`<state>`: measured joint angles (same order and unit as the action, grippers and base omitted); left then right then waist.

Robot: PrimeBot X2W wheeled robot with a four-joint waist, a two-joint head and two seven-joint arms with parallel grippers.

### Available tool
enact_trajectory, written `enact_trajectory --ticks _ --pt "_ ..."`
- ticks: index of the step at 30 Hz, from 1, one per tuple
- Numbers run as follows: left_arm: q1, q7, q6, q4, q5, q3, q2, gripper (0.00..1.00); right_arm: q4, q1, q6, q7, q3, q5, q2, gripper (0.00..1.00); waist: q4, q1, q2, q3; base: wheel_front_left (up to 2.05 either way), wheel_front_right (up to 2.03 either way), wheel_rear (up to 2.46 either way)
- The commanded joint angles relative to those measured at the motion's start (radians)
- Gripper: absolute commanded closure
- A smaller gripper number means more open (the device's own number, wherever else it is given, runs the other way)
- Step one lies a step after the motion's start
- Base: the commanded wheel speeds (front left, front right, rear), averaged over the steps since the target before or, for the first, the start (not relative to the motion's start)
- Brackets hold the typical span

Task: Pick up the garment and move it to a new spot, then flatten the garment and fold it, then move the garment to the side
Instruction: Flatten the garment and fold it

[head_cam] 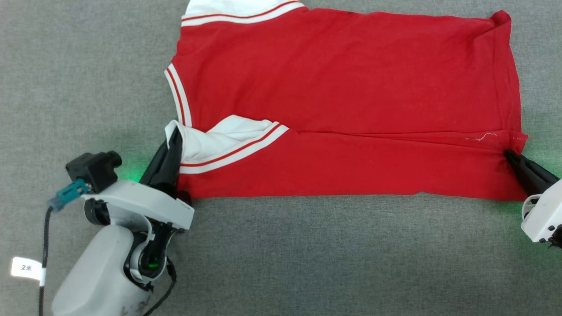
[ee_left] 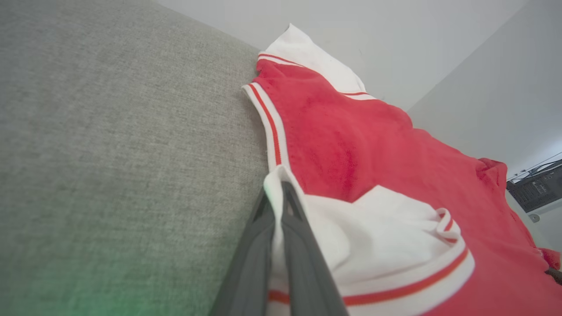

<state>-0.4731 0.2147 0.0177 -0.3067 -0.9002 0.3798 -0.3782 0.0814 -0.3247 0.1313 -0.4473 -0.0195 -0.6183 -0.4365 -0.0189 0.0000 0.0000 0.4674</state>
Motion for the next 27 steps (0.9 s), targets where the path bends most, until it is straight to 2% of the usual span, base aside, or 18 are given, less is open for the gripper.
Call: enact_trajectory --ticks 1,3,5,6,7,8,9,10,13,20,27 --pt "0.010 -0.011 -0.005 -0.055 0.004 0.009 -0.006 1.00 0.025 -0.002 -0.001 0.001 -0.018 -0.004 0.004 1.00 -0.003 0.0000 0.0000 0.003 0.00 0.00 0.00" --pt "0.006 -0.020 -0.005 -0.082 0.018 0.022 -0.015 1.00 0.034 -0.006 -0.001 0.009 -0.027 -0.006 0.004 1.00 -0.005 0.0000 0.0000 0.003 0.00 0.00 0.00" --pt "0.002 -0.019 -0.007 -0.102 0.030 0.030 -0.019 0.82 0.038 -0.016 -0.001 0.022 -0.035 -0.008 0.004 1.00 -0.006 0.0000 0.0000 0.002 0.00 0.00 0.00" --pt "0.001 -0.017 -0.005 -0.107 0.031 0.032 -0.019 0.72 0.041 -0.018 -0.001 0.028 -0.040 -0.008 0.004 0.97 -0.006 0.0000 0.0000 -0.001 0.00 0.00 0.00" --pt "0.000 -0.018 -0.006 -0.113 0.034 0.034 -0.020 0.61 0.042 -0.020 -0.001 0.036 -0.046 -0.008 0.004 0.84 -0.006 0.0000 0.0000 -0.004 0.00 0.00 0.00" --pt "-0.001 -0.017 -0.009 -0.114 0.041 0.036 -0.024 0.15 0.043 -0.021 -0.001 0.042 -0.048 -0.006 0.003 0.58 -0.006 0.0000 0.0000 -0.007 0.00 0.00 0.00" --pt "-0.002 -0.017 -0.012 -0.114 0.044 0.037 -0.026 0.00 0.043 -0.024 -0.001 0.049 -0.053 -0.004 0.002 0.26 -0.006 0.0000 0.0000 -0.012 0.00 0.00 0.00" --pt "-0.002 -0.018 -0.015 -0.112 0.049 0.040 -0.032 0.00 0.043 -0.027 -0.001 0.058 -0.057 -0.002 0.001 0.00 -0.005 0.0000 0.0000 -0.017 0.00 0.00 0.00" --pt "0.006 -0.030 -0.023 -0.090 0.065 0.049 -0.046 0.00 0.039 -0.026 -0.001 0.076 -0.061 0.001 -0.002 0.00 -0.001 0.0000 0.0000 -0.038 0.00 0.00 0.00" --pt "0.022 -0.080 -0.039 0.010 0.073 0.041 -0.126 0.00 0.010 -0.003 -0.001 0.115 -0.043 0.009 -0.004 0.00 0.009 0.0000 0.0000 -0.088 0.00 0.00 0.00" --pt "0.089 -0.232 -0.130 0.278 0.062 0.006 -0.273 0.00 -0.075 0.031 -0.001 0.132 0.008 0.025 0.008 0.00 0.009 0.0000 0.0000 -0.113 0.00 0.00 0.00"
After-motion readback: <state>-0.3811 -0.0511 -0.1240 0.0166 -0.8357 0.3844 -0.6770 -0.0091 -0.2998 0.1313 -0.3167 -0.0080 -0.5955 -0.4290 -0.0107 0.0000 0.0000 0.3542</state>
